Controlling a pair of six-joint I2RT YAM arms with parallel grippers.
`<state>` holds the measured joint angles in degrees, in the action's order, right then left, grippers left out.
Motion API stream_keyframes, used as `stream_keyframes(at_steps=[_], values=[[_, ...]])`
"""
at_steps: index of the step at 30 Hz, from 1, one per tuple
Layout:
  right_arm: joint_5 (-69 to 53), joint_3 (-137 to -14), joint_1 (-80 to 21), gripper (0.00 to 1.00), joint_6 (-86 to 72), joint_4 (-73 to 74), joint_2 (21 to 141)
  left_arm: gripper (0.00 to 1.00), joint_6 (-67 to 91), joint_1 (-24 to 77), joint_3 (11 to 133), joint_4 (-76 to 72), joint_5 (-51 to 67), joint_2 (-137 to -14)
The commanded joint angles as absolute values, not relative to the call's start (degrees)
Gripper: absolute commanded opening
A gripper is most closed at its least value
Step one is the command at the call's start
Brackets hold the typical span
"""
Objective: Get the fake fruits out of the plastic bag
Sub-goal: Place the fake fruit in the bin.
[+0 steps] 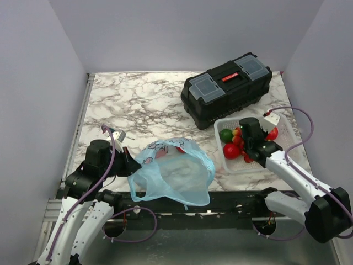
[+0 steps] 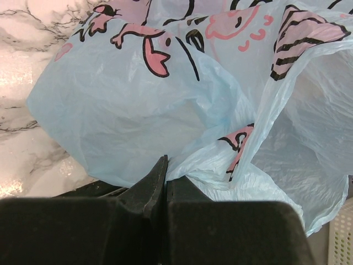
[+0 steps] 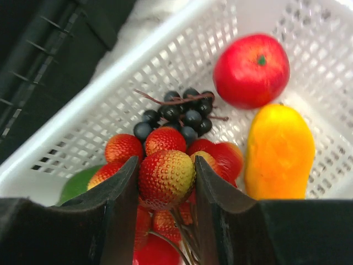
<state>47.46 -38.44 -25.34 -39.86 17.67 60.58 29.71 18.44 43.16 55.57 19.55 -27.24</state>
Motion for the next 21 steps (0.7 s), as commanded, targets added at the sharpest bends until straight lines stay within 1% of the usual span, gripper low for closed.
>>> stream_keyframes(at_steps=[1,3,5,9,12,14,15,16,17,19,21], values=[[38.98,-35.07,-21.09,0.01,-50.54,20.70,57.96,0.00,29.05,18.19,43.16,54.43,19.55,-26.24],[37.68,-33.19,-19.39,0.05,-52.15,20.31,56.96,0.00,28.92,18.18,43.33,54.57,19.61,-26.55],[36.85,-32.08,-18.40,0.12,-53.03,20.30,55.98,0.00,28.92,18.17,43.16,54.76,19.63,-26.62],[35.37,-32.17,-18.19,0.39,-51.86,20.30,54.22,0.00,29.00,18.19,43.02,54.45,19.65,-26.33],[34.90,-33.83,-18.18,0.52,-49.43,21.07,51.60,0.00,28.87,18.17,42.68,54.43,20.11,-26.65],[35.50,-34.71,-18.19,0.67,-47.16,21.09,48.56,0.00,28.57,18.16,42.71,54.48,20.85,-27.11],[35.95,-35.43,-18.16,0.72,-46.07,21.01,46.96,0.00,28.56,18.19,42.64,54.54,21.00,-27.24],[36.29,-36.05,-18.15,0.74,-44.52,21.01,45.79,0.00,28.52,18.17,42.63,54.41,21.09,-27.30],[36.45,-36.98,-18.18,0.80,-43.40,21.09,44.53,0.00,28.48,18.19,42.63,54.36,21.15,-27.39],[35.22,-38.92,-18.13,0.80,-40.46,21.01,42.77,0.00,28.48,18.19,42.63,54.32,21.18,-27.42],[30.26,-39.32,-18.19,0.82,-34.61,17.56,40.88,0.00,28.48,18.12,42.63,54.32,21.27,-27.57]])
